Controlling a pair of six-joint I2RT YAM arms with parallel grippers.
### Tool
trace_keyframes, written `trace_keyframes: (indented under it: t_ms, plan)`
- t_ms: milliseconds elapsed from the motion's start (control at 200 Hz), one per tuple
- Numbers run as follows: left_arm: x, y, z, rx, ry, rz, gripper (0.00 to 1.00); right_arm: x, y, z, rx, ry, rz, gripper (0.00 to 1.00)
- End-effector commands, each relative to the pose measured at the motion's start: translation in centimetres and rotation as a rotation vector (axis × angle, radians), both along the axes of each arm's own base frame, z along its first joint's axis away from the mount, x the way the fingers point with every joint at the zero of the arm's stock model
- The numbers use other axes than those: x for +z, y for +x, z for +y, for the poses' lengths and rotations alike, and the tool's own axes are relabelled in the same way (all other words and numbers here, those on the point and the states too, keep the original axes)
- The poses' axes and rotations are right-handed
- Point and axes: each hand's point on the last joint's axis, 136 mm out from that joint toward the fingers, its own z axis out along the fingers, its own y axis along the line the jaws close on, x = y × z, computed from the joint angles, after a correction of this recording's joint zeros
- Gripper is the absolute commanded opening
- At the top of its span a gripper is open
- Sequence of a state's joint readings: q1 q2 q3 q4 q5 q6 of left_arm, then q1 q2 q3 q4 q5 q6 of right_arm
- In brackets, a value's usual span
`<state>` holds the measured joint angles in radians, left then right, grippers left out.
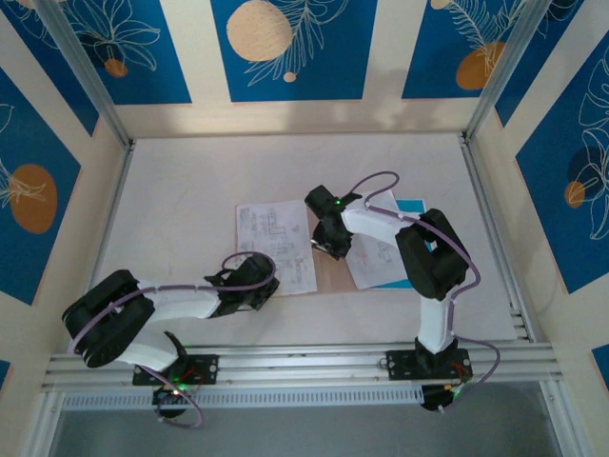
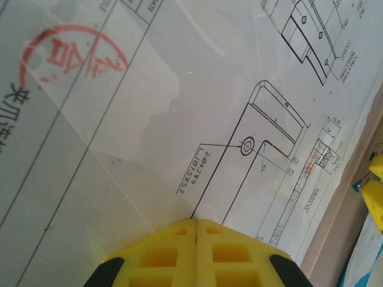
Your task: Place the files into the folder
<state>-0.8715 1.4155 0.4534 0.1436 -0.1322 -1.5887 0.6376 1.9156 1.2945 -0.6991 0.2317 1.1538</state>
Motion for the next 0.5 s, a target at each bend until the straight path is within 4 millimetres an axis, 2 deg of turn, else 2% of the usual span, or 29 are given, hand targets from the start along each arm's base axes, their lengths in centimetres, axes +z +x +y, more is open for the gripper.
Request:
trace_keyframes:
  t_ms: [0, 205, 365, 495]
  plan:
    - [-4.7, -3.6, 4.9, 0.034, 0.196, 0.161, 0.00, -2.4, -1.0, -2.8, -0.044, -0.128, 0.070, 0.35]
    - [-4.9, -3.7, 5.1, 0.038, 0.196, 0.165, 0.00, -3.0, -0.9, -3.0, -0.073, -0.150, 0.097, 0.35]
    - [-4.9, -3.9, 5.3, 0.040, 0.197, 0.164, 0.00, -4.3, -1.5, -4.6, -0.104, -0.196, 0.140, 0.35]
    - [-5.0, -3.9, 5.5, 0.046, 0.202, 0.165, 0.00, -4.4, -1.6, -5.8, -0.094, -0.249, 0.154, 0.36]
